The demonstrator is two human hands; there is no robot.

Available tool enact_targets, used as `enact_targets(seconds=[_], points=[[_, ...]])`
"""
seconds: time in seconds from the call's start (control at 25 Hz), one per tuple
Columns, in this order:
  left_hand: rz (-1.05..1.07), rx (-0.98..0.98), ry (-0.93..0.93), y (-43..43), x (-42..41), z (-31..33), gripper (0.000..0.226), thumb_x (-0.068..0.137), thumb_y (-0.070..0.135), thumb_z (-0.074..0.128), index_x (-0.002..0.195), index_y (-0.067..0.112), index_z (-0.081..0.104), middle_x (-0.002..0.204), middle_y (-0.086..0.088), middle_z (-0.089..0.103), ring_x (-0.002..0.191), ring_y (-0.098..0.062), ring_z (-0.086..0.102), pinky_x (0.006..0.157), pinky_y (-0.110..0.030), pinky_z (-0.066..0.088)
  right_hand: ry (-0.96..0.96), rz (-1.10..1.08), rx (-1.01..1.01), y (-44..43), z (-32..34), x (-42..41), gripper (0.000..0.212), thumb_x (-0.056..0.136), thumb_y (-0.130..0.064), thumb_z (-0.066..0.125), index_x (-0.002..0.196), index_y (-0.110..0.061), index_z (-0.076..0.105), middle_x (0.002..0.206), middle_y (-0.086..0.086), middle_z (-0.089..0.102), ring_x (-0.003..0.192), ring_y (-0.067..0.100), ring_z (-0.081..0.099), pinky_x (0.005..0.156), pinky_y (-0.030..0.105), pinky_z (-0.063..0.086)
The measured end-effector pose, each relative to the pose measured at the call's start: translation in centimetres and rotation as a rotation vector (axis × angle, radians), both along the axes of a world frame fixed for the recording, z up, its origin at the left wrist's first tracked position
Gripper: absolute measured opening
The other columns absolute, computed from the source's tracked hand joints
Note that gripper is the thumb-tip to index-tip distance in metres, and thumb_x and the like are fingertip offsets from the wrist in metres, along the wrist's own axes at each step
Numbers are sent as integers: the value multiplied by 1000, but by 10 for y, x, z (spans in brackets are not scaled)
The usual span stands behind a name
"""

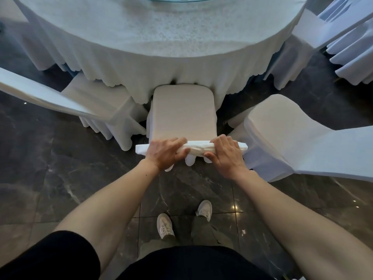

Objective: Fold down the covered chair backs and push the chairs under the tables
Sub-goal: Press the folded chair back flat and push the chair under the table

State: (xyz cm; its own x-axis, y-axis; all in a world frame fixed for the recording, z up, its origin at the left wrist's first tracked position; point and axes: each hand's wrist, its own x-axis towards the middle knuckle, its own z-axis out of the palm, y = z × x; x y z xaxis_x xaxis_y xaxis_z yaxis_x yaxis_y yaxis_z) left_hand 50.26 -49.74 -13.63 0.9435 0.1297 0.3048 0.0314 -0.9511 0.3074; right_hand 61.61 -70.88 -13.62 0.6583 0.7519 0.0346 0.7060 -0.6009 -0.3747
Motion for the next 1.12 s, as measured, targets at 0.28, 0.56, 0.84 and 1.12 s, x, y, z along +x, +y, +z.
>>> enact_targets(seconds=[0.28, 0.56, 0.84, 1.12], points=[[50, 10, 55, 30, 48, 0, 49, 92, 54, 29, 93, 20, 64, 67, -1, 65, 51, -29, 57, 50, -27, 27, 27, 17, 27, 34, -1, 50, 61, 90, -71, 21, 102, -17, 47, 99, 7, 50, 85, 15, 35, 77, 36, 30], [124, -33, 203, 44, 60, 11, 55, 86, 57, 21, 98, 23, 62, 73, -1, 64, 66, -30, 58, 57, -31, 33, 40, 34, 12, 54, 2, 65, 69, 88, -74, 15, 103, -15, 50, 99, 8, 52, 85, 19, 38, 78, 39, 32], [146, -163, 259, 48, 58, 18, 52, 88, 55, 20, 97, 20, 58, 78, -4, 60, 73, -28, 55, 64, -36, 38, 61, 39, -47, 67, 3, 69, 69, 85, -73, 20, 107, -15, 50, 106, 8, 52, 96, 29, 46, 85, 45, 35], [205, -94, 280, 23, 42, 16, 59, 97, 54, 16, 128, 15, 47, 115, -11, 57, 106, -32, 51, 97, -44, 36, 93, 44, -176, 64, 14, 60, 65, 92, -67, 19, 130, -18, 41, 126, 13, 48, 115, 32, 43, 102, 46, 30]])
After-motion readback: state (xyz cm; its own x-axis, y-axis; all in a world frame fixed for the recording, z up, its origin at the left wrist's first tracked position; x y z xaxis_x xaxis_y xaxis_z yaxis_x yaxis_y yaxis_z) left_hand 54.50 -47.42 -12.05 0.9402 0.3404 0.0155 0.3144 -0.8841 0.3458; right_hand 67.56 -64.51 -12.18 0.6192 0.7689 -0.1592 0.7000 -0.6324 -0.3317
